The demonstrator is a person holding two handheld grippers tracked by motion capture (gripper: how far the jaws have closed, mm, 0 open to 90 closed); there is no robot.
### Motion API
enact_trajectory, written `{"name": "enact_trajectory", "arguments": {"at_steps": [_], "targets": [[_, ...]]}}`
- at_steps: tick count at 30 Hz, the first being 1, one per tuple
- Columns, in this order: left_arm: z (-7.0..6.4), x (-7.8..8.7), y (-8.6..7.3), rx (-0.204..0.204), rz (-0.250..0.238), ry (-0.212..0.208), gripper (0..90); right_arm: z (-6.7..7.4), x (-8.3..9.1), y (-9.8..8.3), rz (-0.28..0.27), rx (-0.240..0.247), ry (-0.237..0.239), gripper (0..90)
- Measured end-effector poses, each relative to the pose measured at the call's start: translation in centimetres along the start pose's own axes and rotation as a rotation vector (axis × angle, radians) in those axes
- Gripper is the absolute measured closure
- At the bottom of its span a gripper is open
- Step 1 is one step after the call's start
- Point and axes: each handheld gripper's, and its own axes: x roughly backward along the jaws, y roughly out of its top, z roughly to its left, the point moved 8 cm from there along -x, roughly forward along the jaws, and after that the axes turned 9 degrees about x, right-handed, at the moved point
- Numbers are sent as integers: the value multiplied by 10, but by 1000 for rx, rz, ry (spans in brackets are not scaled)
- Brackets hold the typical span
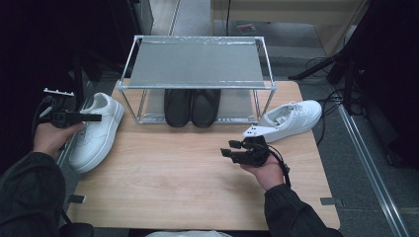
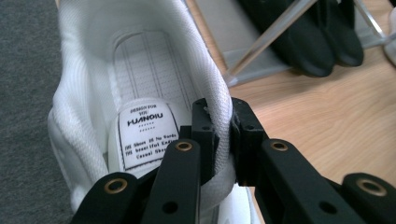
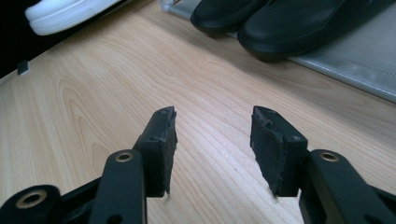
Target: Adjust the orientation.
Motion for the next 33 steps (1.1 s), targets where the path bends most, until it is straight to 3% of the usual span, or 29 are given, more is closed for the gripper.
{"name": "enact_trajectory", "arguments": {"at_steps": [11, 22, 33], "targets": [[-24, 29, -20, -27, -8, 5, 824, -3, -1, 4, -16, -6, 2, 519], [-49, 40, -52, -49, 11, 5, 824, -6, -8, 13, -17, -3, 13, 515], [-97, 39, -65, -155, 12, -42, 823, -4, -14, 20, -28, 6, 24, 514]]}}
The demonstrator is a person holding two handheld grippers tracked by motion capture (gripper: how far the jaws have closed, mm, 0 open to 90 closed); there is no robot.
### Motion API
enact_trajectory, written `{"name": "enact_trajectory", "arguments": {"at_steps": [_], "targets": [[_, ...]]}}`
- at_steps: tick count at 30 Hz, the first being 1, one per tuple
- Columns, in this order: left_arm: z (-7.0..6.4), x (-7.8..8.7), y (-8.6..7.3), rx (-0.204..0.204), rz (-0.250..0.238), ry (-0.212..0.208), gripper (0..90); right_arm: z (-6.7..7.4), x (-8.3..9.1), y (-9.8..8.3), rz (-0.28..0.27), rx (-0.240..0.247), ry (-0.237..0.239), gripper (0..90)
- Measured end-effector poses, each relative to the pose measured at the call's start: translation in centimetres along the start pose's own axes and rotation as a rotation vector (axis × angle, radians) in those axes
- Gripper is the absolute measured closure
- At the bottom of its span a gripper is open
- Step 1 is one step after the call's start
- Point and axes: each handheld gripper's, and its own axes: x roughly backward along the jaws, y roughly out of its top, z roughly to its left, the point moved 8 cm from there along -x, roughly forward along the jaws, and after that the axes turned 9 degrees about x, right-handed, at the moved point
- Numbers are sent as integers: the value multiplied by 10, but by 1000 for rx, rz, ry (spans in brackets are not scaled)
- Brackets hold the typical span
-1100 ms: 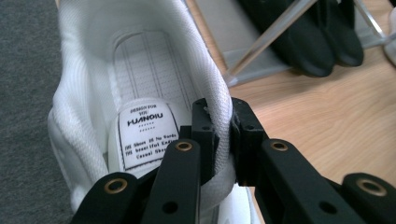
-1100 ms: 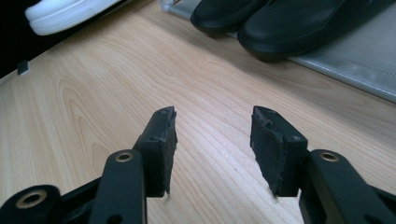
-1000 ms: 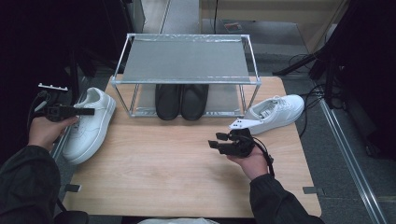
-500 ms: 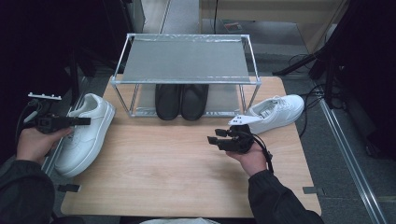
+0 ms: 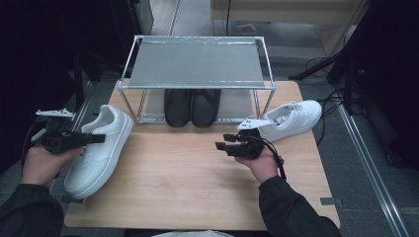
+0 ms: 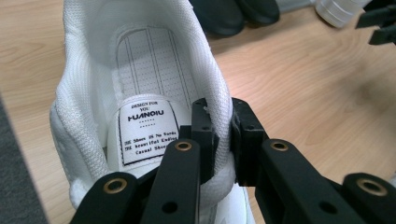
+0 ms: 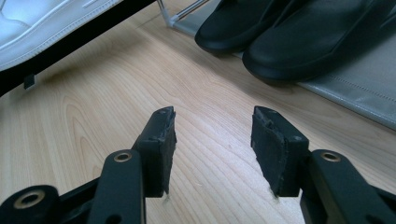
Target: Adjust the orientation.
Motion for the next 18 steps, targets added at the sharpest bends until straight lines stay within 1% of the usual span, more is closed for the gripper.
{"name": "enact_trajectory", "arguments": {"at_steps": [2, 6, 7, 10, 12, 13, 15, 18], "targets": [[-6, -4, 0, -24, 6, 5, 822, 0, -1, 0, 2, -3, 1, 514], [-16, -15, -1, -38, 19, -10, 824, 0, 0, 1, 0, -3, 2, 512], [-19, -19, -1, -47, 34, -15, 824, 0, 1, 1, -2, -4, 4, 512], [-27, -29, -1, -61, 50, -22, 824, 0, 2, 1, -7, -7, 1, 513], [-35, -35, 0, -73, 54, -37, 824, -1, 3, 2, -10, -7, -1, 513], [-39, -38, 1, -72, 57, -46, 824, -1, 3, 2, -12, -9, -1, 513], [-47, -45, 0, -73, 74, -79, 824, -1, 3, 1, -10, -12, 0, 513], [-59, -53, 1, -102, 101, -95, 823, 0, 3, 0, -5, -9, 1, 513]]}}
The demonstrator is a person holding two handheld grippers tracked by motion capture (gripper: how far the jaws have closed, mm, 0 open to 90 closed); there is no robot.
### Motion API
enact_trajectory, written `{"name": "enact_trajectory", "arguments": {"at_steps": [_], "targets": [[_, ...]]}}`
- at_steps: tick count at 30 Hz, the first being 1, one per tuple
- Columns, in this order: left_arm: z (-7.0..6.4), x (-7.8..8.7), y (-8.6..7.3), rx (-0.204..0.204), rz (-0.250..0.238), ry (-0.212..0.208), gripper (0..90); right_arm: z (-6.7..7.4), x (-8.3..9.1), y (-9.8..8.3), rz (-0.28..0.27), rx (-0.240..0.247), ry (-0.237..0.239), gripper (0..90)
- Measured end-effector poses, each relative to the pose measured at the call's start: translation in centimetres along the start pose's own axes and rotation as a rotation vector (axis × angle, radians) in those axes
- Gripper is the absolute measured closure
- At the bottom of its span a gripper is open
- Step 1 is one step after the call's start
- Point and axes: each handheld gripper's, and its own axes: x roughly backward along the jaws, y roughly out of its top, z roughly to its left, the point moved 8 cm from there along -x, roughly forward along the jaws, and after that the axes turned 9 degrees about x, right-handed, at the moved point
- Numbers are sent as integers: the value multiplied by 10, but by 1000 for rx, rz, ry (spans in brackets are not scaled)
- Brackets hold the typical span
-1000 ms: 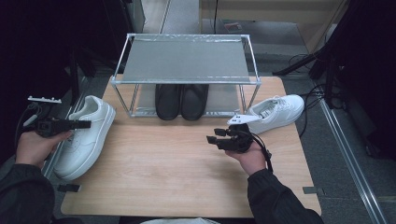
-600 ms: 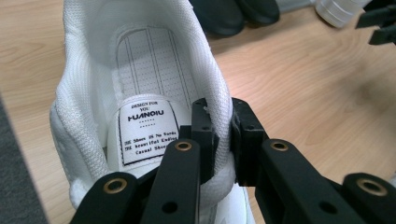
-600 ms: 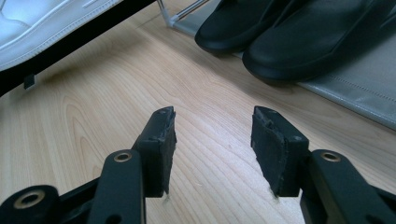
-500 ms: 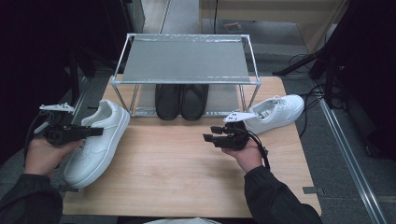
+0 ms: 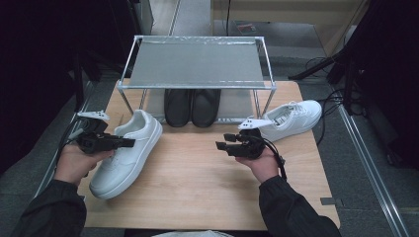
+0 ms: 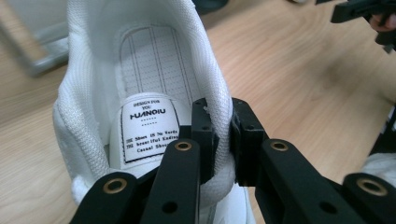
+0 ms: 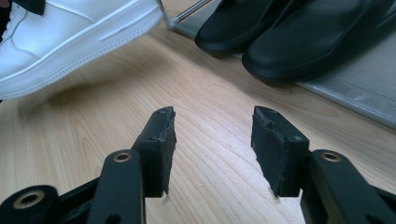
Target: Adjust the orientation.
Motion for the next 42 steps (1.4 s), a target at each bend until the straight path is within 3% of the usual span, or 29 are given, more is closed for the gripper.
{"name": "enact_trajectory", "arguments": {"at_steps": [6, 13, 22, 28, 36, 42], "targets": [[-22, -22, 10, -51, 25, -18, 823, 0, 3, -2, -2, -3, -7, 513], [-44, -49, 16, -91, 43, -78, 822, -1, 9, -6, 0, -18, -17, 513], [-72, -83, 21, -164, 120, -118, 821, -4, 20, -12, -8, -34, -40, 511], [-94, -108, 29, -208, 144, -145, 819, -5, 27, -18, -10, -43, -61, 510], [-113, -134, 32, -257, 177, -161, 818, -6, 35, -25, -8, -61, -84, 509], [-122, -148, 30, -268, 196, -176, 817, -7, 42, -30, -6, -70, -102, 509]]}}
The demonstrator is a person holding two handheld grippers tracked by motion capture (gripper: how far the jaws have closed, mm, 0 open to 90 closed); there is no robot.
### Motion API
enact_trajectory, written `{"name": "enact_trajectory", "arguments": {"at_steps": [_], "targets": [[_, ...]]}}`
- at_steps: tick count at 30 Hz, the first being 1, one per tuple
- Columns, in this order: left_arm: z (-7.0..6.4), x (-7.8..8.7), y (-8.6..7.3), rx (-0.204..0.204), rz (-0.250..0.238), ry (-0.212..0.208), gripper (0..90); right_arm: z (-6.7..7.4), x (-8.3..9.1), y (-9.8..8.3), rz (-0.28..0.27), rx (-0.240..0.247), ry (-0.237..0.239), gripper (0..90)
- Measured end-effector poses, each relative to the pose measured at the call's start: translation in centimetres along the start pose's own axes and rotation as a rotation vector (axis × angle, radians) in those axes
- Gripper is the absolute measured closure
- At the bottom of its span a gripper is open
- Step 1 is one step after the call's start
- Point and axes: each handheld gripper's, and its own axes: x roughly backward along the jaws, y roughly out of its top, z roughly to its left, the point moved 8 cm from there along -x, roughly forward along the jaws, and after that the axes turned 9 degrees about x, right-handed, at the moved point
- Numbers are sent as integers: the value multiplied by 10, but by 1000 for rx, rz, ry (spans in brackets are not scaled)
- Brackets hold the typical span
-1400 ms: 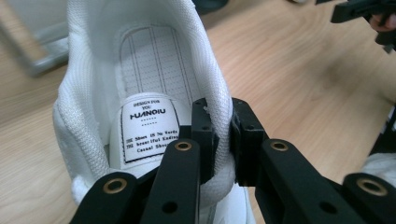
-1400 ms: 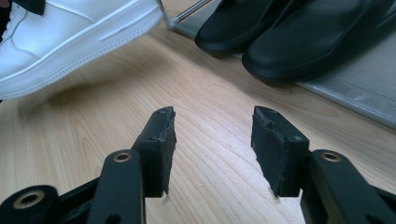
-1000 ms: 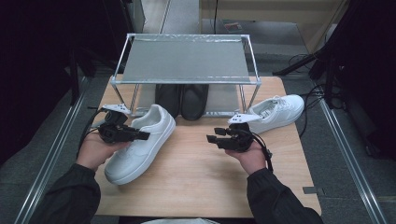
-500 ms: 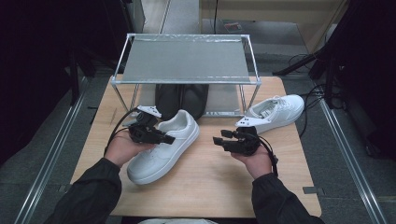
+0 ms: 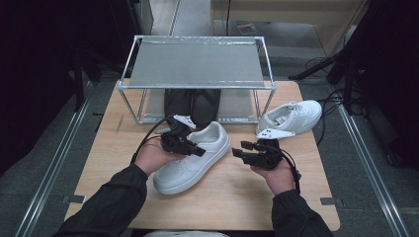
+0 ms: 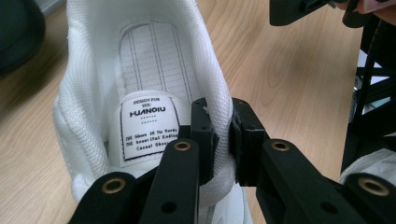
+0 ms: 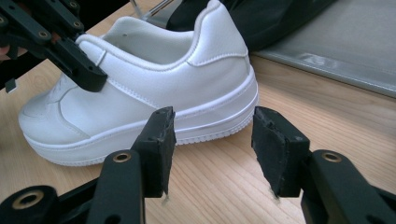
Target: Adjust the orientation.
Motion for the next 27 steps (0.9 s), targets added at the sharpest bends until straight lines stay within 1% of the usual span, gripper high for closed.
{"name": "enact_trajectory", "arguments": {"at_steps": [2, 3, 7, 11, 15, 16, 17, 19, 20, 21, 22, 23, 24, 25, 27], "targets": [[-2, -6, 0, -9, 11, -2, 817, -1, 2, -1, -3, -2, -4, 509], [-3, -9, -1, -3, 16, -9, 817, -1, 3, -2, -4, -5, -6, 509], [-4, -20, -2, -18, 40, -19, 815, -1, 4, -3, -1, -6, -10, 510], [-5, -25, -4, -5, 53, -35, 808, -1, 4, -4, -1, -6, -9, 510], [-4, -26, -5, 11, 28, -40, 795, -2, 4, -4, -3, -4, -6, 509], [-3, -25, -6, 14, 30, -43, 786, -2, 3, -4, 0, -5, -6, 508], [-3, -26, -6, 19, 28, -39, 773, -1, 3, -4, 3, -5, -4, 507], [-3, -25, -6, -3, 19, -18, 737, 0, 1, -4, 7, 2, 0, 506], [-5, -24, -5, -14, 11, -22, 723, 1, 0, -4, 8, 2, 2, 506], [-7, -23, -5, -16, 5, -27, 691, 1, 0, -4, 7, 2, 5, 505], [-7, -21, -4, -19, 0, -17, 661, 2, -1, -4, 7, 5, 7, 505], [-7, -19, -4, -18, -4, -13, 623, 1, -1, -4, 9, 7, 7, 505], [-7, -17, -3, -18, -3, -14, 603, 1, -2, -4, 10, 7, 7, 504], [-6, -15, -3, -14, -13, -5, 584, 1, -2, -4, 11, 7, 8, 505], [-7, -9, -1, 2, -35, -6, 528, 1, -2, -3, 10, 6, 8, 504]]}}
